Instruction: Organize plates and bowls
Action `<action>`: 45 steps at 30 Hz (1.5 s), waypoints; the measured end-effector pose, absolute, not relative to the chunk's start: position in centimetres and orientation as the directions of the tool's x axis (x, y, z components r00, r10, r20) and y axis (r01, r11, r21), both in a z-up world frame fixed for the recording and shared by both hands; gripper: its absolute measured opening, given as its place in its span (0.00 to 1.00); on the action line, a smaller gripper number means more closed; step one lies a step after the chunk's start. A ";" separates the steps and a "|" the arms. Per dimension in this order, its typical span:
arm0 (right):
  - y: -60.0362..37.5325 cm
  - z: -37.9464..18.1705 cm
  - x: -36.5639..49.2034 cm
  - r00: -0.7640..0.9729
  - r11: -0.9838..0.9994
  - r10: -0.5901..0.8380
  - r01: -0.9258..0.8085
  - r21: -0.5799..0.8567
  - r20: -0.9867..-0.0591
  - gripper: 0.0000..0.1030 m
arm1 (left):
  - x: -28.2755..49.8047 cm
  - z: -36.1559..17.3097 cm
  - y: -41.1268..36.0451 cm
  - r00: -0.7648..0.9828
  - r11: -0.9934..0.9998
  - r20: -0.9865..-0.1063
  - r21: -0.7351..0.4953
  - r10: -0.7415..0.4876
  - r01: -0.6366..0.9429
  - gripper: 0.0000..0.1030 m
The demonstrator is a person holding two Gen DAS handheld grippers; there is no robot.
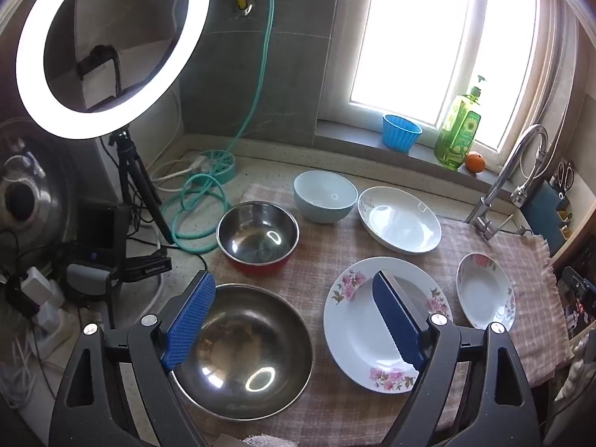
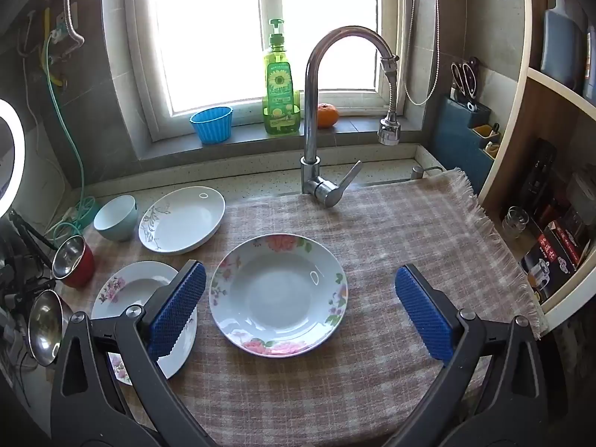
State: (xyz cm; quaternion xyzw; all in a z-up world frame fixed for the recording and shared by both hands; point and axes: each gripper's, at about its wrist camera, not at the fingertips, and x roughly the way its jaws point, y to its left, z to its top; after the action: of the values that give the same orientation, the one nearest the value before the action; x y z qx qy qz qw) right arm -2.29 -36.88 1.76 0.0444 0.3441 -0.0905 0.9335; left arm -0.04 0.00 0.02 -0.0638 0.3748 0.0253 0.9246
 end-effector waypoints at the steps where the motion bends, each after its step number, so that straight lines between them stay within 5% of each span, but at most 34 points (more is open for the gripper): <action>1: -36.9 1.7 -2.2 0.748 0.979 -0.141 0.201 0.020 -0.648 1.00 | 0.0 0.0 0.0 0.716 0.990 -0.698 -0.101 -0.002 -0.096 0.84; 45: -36.7 3.6 -2.5 0.798 0.978 -0.151 0.207 0.030 -0.583 1.00 | 0.0 1.4 1.2 0.766 0.980 -0.642 -0.165 -0.023 -0.110 0.84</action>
State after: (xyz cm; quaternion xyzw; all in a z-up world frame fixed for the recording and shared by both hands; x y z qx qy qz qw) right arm -2.50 -36.74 3.60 0.0459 0.3032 -0.0946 0.9471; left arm 0.05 1.19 1.40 -0.0970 0.3410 0.0233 0.9348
